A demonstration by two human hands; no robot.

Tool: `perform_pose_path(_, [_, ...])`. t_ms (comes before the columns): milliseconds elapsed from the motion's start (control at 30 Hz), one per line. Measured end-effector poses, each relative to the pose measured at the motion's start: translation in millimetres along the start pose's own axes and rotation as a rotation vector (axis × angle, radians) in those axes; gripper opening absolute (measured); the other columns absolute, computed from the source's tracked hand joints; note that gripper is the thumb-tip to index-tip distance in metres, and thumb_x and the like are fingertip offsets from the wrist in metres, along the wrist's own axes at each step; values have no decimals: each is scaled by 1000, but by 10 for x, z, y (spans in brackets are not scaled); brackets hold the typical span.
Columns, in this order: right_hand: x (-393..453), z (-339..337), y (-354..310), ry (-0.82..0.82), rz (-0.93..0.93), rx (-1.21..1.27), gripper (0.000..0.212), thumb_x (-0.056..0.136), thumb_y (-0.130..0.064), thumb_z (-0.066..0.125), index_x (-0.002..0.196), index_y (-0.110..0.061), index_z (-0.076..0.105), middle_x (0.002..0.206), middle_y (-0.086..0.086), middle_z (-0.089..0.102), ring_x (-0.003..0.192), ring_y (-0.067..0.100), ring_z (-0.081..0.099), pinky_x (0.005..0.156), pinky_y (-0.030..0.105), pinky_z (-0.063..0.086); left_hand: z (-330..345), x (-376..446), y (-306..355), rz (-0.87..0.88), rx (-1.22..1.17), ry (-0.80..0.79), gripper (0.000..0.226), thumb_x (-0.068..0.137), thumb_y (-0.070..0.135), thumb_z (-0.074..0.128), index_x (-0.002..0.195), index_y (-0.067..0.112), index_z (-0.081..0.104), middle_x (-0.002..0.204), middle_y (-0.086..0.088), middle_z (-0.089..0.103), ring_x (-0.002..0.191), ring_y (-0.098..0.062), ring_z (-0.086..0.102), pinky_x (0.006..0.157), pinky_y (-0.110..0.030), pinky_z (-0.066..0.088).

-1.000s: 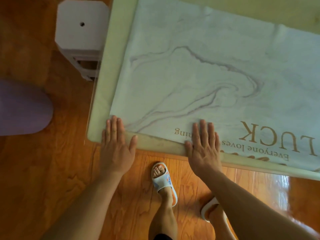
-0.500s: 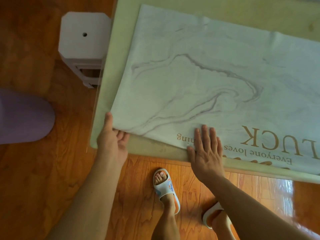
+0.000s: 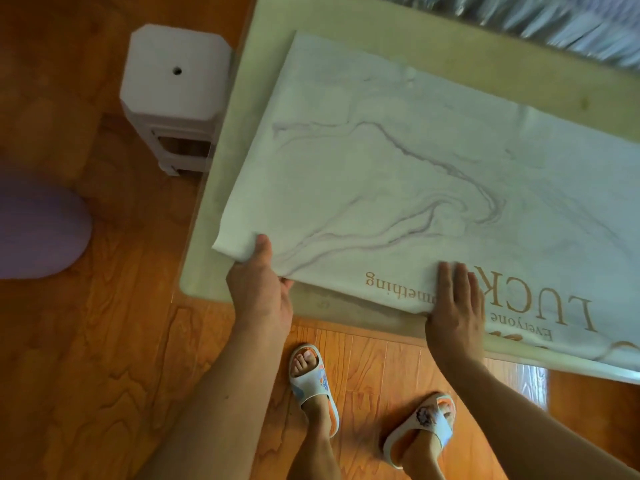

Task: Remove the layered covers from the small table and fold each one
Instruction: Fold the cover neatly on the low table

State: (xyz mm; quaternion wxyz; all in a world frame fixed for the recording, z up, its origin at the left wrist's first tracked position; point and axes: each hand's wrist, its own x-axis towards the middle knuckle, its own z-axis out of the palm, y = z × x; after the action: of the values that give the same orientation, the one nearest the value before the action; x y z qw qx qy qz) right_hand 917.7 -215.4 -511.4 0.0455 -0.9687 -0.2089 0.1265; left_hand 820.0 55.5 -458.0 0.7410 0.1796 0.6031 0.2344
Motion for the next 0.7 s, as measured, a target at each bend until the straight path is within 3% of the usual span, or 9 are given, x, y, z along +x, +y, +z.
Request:
perform_pose_path(200, [6,74,-21,-110,-37,-70,95,87,1,64,160,-11,4,165,19,11,152,42,5,119,65,18,175,9,128,-60,80,110,6,99,22,66,104,21,64,109,-5,73,91,-21,73,71,-37,62])
perform_pose_path(367, [-27,-42,-20,28,15,74,87,88,9,54,160,-11,9,165,13,16,154,34,8,122,59,14,463,-605,335,426,367,-220,11,101,24,63,97,26,72,99,9,78,99,-12,74,90,-43,59])
perform_pose_path(433, [-35,-94,-5,62,9,96,85,88,10,51,160,-10,10,165,13,16,153,34,8,122,56,14,412,-698,328,464,396,-267,11,101,25,62,98,29,72,101,12,78,100,-10,74,86,-38,60])
perform_pose_path(467, [-22,-99,0,35,-9,67,86,87,9,52,160,-10,10,165,13,15,153,35,9,122,57,15,350,-641,298,405,366,-222,11,101,25,62,97,29,71,100,11,78,99,-11,74,82,-36,61])
perform_pose_path(567, [55,-2,23,-120,-52,-78,95,85,4,63,160,-12,7,164,13,10,151,39,10,119,61,23,125,-179,165,17,212,83,4,101,25,63,102,23,66,112,-3,74,99,-24,72,64,-34,60])
perform_pose_path(633, [106,21,7,-176,-51,-101,95,86,-4,68,159,-14,7,162,12,9,150,38,10,119,59,25,63,71,105,-59,240,170,12,100,23,63,110,18,61,122,-10,69,103,-28,69,62,-35,59])
perform_pose_path(700, [128,8,14,-195,-39,-108,90,91,-9,64,159,-16,7,163,11,9,150,38,9,119,58,23,103,189,81,-71,257,191,18,98,18,64,115,13,59,122,-12,67,104,-30,68,71,-42,61])
